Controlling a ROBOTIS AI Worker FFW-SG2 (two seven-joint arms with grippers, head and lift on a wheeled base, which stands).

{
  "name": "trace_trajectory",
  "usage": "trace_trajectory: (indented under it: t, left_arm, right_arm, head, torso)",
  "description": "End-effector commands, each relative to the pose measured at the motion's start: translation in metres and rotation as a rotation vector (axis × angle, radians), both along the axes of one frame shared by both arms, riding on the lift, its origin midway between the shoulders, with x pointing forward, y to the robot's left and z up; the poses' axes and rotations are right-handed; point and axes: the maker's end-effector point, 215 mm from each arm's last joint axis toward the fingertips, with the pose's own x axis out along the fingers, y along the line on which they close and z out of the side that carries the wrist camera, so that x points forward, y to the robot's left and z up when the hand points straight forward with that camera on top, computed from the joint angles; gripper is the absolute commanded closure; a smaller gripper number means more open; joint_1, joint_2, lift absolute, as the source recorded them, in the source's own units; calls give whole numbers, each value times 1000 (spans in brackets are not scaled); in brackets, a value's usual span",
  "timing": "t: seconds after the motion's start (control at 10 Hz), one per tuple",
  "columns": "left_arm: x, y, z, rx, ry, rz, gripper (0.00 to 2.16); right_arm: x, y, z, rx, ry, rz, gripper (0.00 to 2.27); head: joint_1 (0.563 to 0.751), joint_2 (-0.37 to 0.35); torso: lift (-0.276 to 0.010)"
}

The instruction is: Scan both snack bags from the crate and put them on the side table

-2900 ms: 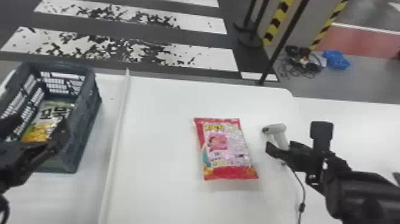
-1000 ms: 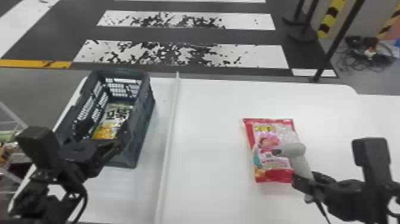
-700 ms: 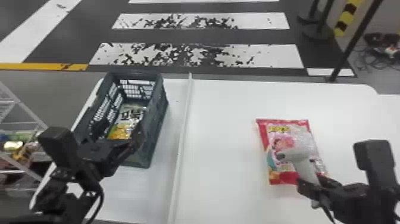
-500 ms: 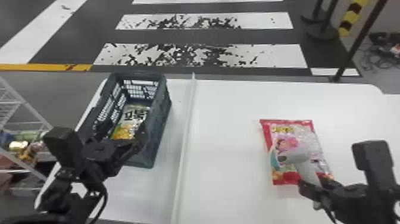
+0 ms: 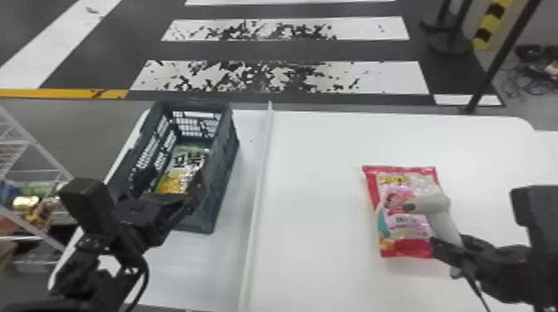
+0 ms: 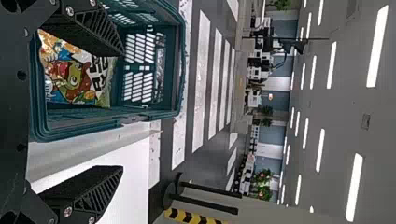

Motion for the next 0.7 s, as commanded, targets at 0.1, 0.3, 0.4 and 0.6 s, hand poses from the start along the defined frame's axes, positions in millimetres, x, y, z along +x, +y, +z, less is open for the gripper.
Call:
trace_trajectory:
  t: [0.1, 0.3, 0.4, 0.6]
  left_arm:
    - [0, 1, 0, 0, 0, 1, 140]
    - [0, 0, 1, 1, -1, 0, 140]
    - [-1, 0, 0, 0, 0, 0, 140]
    - [-1, 1, 1, 2, 0, 1, 140]
  right_arm:
    - [30, -68, 5, -14, -52, -127, 2246]
    - [52, -117, 4, -35, -94, -210, 2246]
    - [62, -136, 0, -41, -110, -239, 2246]
    - [75, -159, -12, -71, -142, -252, 2246]
  head:
    - [695, 22]
    - [695, -41]
    - [695, -81]
    - [695, -141]
  torso:
    - [-87]
    - [-87]
    - [-87]
    - [-87]
